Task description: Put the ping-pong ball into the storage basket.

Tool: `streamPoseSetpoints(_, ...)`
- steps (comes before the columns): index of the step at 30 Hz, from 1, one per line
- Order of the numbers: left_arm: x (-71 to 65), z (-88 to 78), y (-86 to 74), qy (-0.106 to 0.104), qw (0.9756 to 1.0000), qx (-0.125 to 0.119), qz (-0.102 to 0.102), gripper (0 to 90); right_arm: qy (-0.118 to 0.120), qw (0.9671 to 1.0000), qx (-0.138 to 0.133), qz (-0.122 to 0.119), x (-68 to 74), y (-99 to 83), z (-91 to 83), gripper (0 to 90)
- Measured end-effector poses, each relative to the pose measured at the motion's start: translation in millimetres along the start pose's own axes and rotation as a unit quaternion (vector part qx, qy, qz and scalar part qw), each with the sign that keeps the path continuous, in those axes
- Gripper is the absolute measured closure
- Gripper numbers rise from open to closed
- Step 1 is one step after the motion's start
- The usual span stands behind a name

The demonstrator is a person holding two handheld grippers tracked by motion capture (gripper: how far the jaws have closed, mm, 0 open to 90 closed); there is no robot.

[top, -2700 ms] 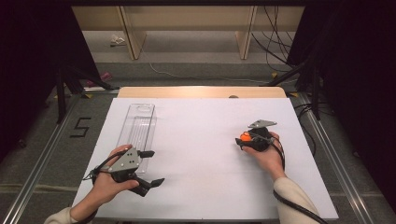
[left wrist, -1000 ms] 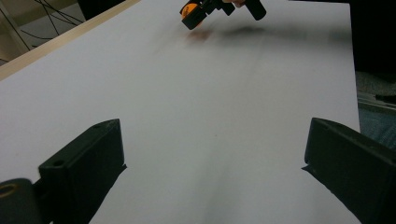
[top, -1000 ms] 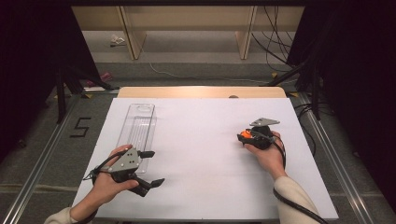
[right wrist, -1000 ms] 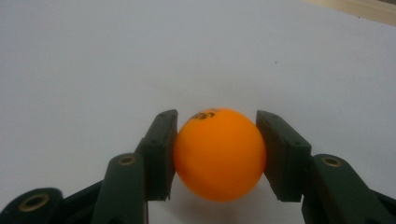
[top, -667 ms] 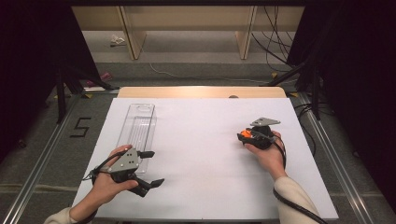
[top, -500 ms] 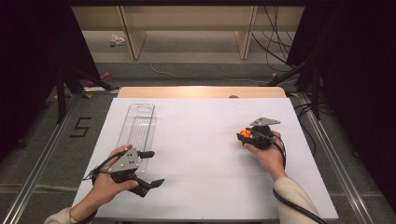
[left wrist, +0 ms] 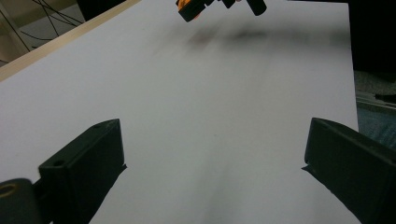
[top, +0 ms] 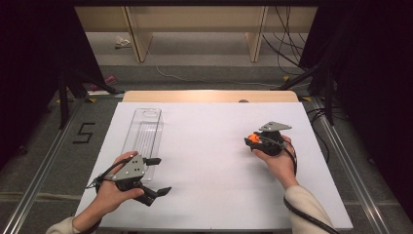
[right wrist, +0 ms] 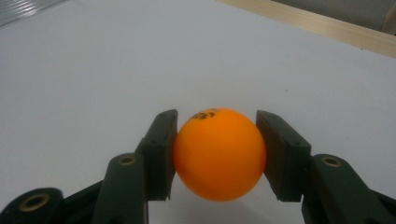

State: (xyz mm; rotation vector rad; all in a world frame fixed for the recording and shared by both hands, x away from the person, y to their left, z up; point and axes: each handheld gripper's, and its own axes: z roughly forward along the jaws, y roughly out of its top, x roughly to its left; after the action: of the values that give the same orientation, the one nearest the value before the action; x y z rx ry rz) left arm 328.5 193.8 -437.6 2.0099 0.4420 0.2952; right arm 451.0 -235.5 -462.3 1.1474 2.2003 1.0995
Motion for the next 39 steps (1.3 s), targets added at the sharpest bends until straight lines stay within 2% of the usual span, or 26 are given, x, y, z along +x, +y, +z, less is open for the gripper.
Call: streamPoseSetpoints(39, -0.2, 0.1, 0.2, -0.001, 1.0000, 0.001, 0.002, 4.6, 0.008, 0.9996, -0.021, -0.015, 12.7, 11.8, -3.4, 51.4)
